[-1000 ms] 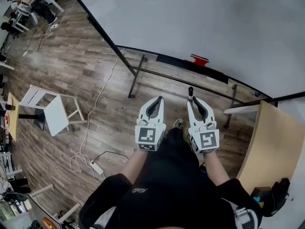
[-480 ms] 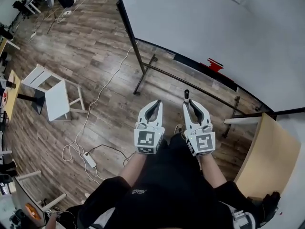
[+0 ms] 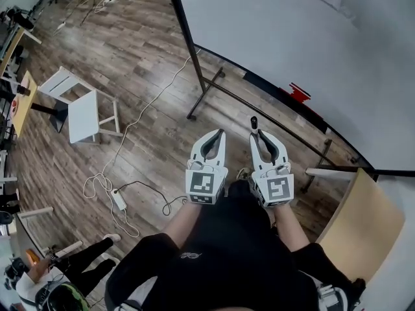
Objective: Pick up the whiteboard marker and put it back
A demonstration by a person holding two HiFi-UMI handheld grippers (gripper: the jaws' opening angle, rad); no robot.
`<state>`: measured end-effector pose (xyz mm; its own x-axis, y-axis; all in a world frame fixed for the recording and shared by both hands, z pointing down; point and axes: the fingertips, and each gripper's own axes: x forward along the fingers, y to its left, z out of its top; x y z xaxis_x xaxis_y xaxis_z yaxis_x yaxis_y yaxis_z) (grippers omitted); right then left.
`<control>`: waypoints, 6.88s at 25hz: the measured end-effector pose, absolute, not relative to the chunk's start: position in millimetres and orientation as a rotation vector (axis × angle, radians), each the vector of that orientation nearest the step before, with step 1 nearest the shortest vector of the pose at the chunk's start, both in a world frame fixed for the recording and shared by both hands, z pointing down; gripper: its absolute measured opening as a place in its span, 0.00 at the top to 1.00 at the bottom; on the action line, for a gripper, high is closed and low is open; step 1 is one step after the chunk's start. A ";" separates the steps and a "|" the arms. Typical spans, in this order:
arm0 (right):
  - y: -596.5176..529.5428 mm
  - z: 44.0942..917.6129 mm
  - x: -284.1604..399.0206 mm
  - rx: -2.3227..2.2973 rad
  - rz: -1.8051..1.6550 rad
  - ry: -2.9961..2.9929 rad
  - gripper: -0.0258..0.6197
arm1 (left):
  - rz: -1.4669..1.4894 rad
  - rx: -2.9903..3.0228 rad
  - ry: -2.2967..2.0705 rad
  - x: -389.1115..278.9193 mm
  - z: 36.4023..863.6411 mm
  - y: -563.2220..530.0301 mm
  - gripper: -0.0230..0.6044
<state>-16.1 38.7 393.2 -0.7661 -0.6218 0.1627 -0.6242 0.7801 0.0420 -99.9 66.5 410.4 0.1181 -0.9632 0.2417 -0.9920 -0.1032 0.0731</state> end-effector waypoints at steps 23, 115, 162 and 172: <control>-42.0 397.3 65.2 0.924 0.015 -2.841 0.88 | 0.311 2.169 -1.958 -12.9 419.9 -5.9 0.95; -240.3 619.0 -66.4 0.574 -0.277 -1.758 0.79 | 0.290 2.064 -1.542 -202.0 578.0 -202.6 0.95; 48.1 407.6 141.8 1.946 -0.004 -2.281 0.96 | 0.198 2.615 -1.364 12.5 423.0 38.7 0.95; 71.1 384.8 115.4 1.983 -0.033 -2.278 0.96 | 0.136 2.650 -1.371 -14.7 395.8 55.9 0.95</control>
<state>115.4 71.1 384.8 -0.1338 -0.9880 0.0769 -0.9854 0.1409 0.0954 -14.7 55.9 395.8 0.5768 -0.8027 0.1513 -0.8168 -0.5690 0.0950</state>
